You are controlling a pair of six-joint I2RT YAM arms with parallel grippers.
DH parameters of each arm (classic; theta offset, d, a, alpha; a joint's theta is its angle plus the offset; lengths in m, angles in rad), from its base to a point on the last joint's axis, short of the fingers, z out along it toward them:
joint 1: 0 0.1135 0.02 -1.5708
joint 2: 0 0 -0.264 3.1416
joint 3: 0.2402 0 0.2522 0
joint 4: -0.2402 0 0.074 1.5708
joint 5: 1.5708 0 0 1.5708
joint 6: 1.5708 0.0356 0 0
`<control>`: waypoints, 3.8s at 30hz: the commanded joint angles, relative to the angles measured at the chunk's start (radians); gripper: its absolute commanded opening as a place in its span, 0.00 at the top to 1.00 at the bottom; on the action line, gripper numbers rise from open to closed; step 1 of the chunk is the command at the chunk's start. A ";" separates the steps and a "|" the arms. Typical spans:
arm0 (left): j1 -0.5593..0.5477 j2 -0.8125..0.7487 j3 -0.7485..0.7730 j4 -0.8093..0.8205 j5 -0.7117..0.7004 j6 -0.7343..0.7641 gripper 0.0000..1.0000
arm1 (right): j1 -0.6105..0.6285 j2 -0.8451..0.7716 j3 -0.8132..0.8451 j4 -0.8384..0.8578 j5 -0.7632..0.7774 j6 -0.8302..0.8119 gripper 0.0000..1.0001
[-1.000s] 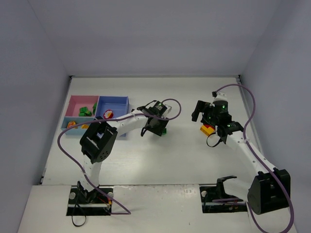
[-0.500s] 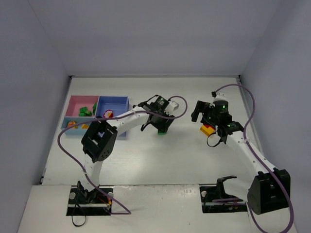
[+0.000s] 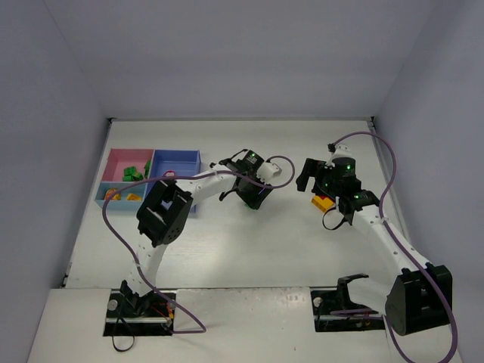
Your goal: Sort the legos into containers by color
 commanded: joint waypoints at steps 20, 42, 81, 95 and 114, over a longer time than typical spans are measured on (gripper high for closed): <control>0.068 -0.251 -0.122 0.116 0.000 -0.192 0.92 | -0.005 -0.020 -0.006 0.058 -0.034 0.000 0.00; 0.853 -0.348 -0.091 0.135 -0.297 -0.443 0.91 | -0.009 -0.032 -0.004 -0.014 0.171 0.055 0.00; 0.554 -0.591 -0.218 -0.043 -0.182 -0.528 0.31 | -0.048 0.411 0.143 -0.221 0.427 0.511 0.00; 0.527 -0.608 -0.271 -0.046 -0.138 -0.515 0.31 | -0.049 0.465 0.117 -0.164 0.447 0.480 0.07; 0.505 -0.647 -0.242 -0.054 0.064 -0.488 0.31 | 0.164 0.275 0.085 0.102 0.319 0.030 1.00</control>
